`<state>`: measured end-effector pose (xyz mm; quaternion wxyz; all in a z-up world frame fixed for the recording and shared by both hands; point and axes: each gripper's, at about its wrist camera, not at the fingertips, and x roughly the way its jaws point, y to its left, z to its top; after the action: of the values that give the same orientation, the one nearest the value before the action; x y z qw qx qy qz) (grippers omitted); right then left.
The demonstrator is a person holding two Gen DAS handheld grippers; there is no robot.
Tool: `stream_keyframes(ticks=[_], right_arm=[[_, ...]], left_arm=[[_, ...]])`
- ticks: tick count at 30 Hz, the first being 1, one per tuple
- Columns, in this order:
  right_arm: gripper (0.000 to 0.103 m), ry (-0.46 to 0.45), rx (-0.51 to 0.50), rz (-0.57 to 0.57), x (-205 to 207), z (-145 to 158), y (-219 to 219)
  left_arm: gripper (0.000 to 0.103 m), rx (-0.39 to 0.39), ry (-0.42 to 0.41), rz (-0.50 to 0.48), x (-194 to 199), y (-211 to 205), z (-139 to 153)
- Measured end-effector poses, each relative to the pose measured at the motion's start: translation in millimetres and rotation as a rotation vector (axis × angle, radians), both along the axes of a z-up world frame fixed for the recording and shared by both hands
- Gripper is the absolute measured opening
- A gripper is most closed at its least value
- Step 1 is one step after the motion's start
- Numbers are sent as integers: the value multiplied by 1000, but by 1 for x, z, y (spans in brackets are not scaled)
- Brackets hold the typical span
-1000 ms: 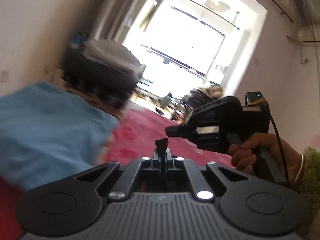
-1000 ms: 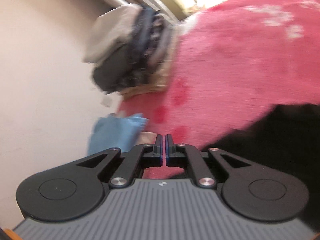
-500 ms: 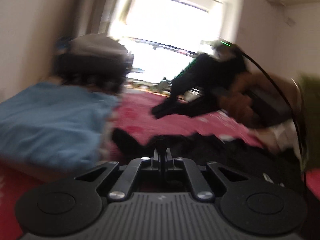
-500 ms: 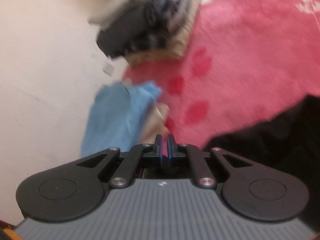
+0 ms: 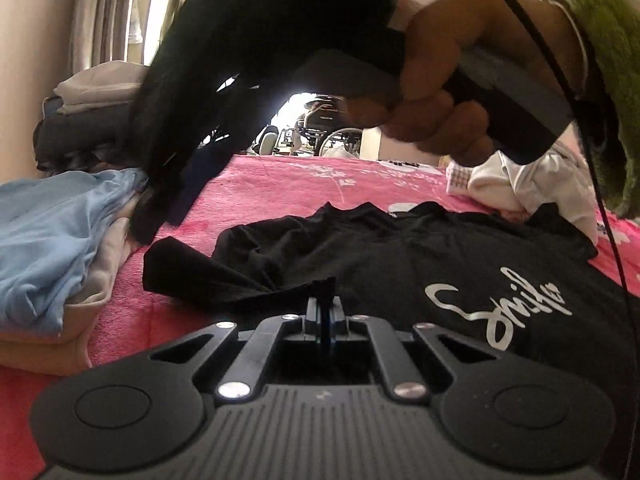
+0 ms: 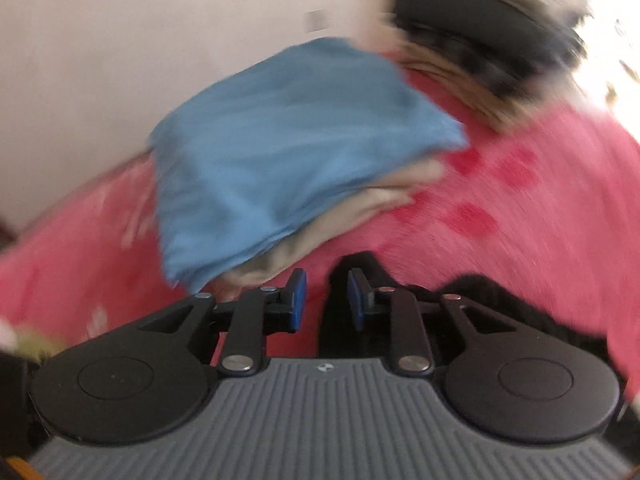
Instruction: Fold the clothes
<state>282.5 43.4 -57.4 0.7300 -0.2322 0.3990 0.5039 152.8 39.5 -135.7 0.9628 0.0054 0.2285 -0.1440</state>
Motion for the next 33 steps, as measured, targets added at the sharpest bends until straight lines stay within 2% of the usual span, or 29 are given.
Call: stream_keyframes(ticks=[4, 8, 11, 13, 17, 21, 25, 27, 29, 31, 33], right_arm=[[22, -72, -110, 78, -11, -24, 21], [19, -146, -202, 22, -2, -51, 23], [13, -85, -91, -126, 15, -40, -4], [11, -24, 8, -268, 28, -32, -33], [10, 169, 218, -548, 51, -33, -111], [12, 245, 287, -716, 50, -41, -159], [13, 205, 315, -624, 33, -29, -148], [19, 146, 271, -542, 26, -24, -128], [33, 88, 216, -464, 20, -23, -105], [42, 1, 149, -372, 7, -22, -79], [43, -85, 93, -278, -7, -21, -60]], left_arm=[[4, 24, -4, -10, -1, -3, 0], [5, 33, -7, -9, -2, -4, -1], [5, 43, -16, -18, -4, -6, -1], [5, 58, -22, -32, -5, -8, -1], [5, 73, -15, -54, -6, -12, -2], [5, 85, -1, -60, -3, -14, -4], [5, 93, 7, -60, -2, -16, -5], [5, 100, 10, -59, -1, -18, -7], [5, 105, 10, -59, -1, -18, -7], [5, 108, 11, -58, -1, -18, -8], [5, 110, 14, -60, -1, -19, -8]])
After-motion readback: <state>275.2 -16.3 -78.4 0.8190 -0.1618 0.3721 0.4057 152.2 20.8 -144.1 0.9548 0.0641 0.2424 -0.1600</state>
